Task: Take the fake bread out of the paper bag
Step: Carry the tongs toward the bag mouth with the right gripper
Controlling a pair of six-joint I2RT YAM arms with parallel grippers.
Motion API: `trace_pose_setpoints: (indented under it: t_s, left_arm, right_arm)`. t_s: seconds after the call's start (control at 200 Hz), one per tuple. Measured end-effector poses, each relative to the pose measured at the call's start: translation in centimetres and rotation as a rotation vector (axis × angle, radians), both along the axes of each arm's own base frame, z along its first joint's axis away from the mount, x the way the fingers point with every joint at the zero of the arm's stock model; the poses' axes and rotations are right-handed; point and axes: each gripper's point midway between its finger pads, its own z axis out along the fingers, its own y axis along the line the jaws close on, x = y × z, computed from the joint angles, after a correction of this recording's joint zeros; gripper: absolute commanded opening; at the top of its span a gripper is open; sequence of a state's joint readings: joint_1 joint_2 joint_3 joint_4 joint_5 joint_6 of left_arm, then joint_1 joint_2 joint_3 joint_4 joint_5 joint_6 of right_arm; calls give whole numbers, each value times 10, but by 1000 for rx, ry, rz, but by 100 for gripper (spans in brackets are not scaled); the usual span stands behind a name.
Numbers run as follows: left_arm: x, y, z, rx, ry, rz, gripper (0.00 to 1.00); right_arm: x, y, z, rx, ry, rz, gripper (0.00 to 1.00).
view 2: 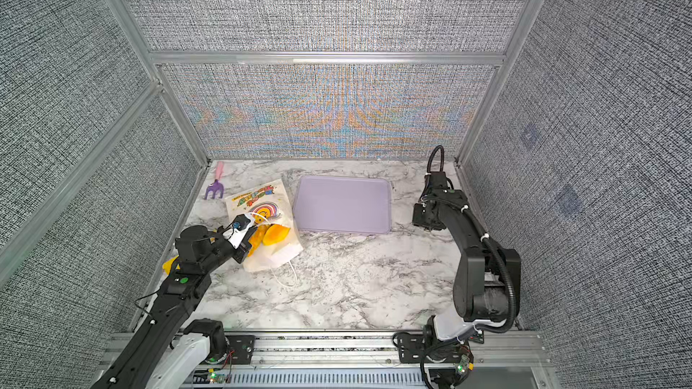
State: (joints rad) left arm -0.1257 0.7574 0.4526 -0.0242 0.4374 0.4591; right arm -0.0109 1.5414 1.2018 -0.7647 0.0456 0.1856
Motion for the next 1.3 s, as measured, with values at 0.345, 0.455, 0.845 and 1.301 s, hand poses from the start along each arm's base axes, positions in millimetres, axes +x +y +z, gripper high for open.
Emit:
trace_pose_setpoints:
  t_s: [0.345, 0.455, 0.845, 1.301]
  left_arm:
    - [-1, -2, 0, -14, 10, -7, 0]
    - [1, -3, 1, -19, 3, -6, 0]
    - [9, -3, 13, 22, -16, -4, 0]
    - [-5, -3, -10, 215, 1, -1, 0]
  right_arm:
    - [-20, 12, 38, 69, -52, 10, 46]
    - [-27, 23, 44, 127, -60, 35, 41]
    - [-114, 160, 68, 534, -126, 290, 40]
    - [-225, 280, 45, 778, 2, 478, 41]
